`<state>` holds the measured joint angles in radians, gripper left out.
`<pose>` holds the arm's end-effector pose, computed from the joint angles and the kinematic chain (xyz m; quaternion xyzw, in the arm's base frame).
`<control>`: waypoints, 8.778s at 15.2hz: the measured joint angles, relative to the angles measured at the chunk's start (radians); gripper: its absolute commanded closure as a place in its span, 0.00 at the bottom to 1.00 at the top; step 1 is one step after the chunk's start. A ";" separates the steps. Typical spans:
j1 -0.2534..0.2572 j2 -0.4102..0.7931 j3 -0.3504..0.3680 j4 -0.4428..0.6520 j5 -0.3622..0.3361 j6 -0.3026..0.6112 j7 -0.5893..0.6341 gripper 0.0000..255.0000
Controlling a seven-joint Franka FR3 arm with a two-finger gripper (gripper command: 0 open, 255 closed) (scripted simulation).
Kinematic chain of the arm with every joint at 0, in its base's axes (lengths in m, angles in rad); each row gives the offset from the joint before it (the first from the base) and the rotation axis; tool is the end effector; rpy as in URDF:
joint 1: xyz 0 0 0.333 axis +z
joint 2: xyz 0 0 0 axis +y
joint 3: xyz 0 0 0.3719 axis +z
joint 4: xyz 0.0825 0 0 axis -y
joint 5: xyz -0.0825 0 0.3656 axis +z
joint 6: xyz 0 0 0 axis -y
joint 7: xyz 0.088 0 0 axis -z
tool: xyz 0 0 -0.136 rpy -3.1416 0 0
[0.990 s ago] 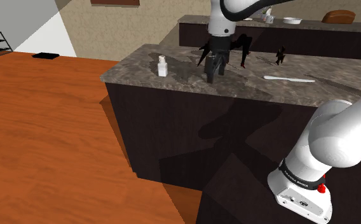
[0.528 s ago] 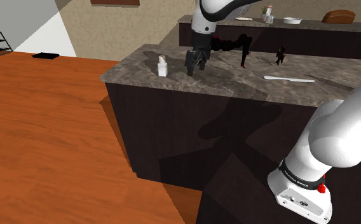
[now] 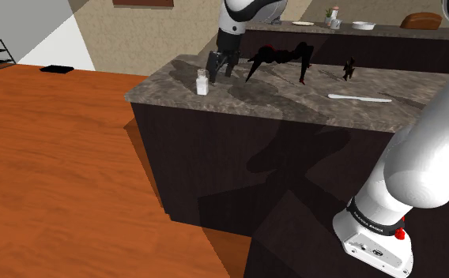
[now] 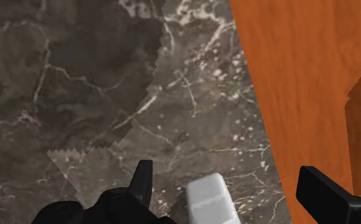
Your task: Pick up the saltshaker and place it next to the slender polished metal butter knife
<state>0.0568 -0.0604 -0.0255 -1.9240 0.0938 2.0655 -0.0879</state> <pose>0.5469 0.0241 0.5674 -0.9931 -0.0412 -0.1018 0.0412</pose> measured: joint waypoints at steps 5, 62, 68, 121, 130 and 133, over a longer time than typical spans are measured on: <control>0.003 0.112 0.002 0.120 0.024 0.049 -0.011 0.00; -0.002 0.145 -0.002 0.504 0.014 -0.297 0.020 1.00; -0.034 -0.076 -0.034 0.238 0.021 -0.259 -0.049 1.00; -0.335 -1.152 -0.622 -0.194 -0.486 -0.873 -0.772 1.00; -0.371 -1.228 -0.666 -0.334 -0.536 -0.807 -0.779 1.00; -0.384 -1.253 -0.682 -0.381 -0.554 -0.784 -0.779 1.00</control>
<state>-0.3268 -1.3132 -0.7073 -2.3050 -0.4603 1.2819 -0.8672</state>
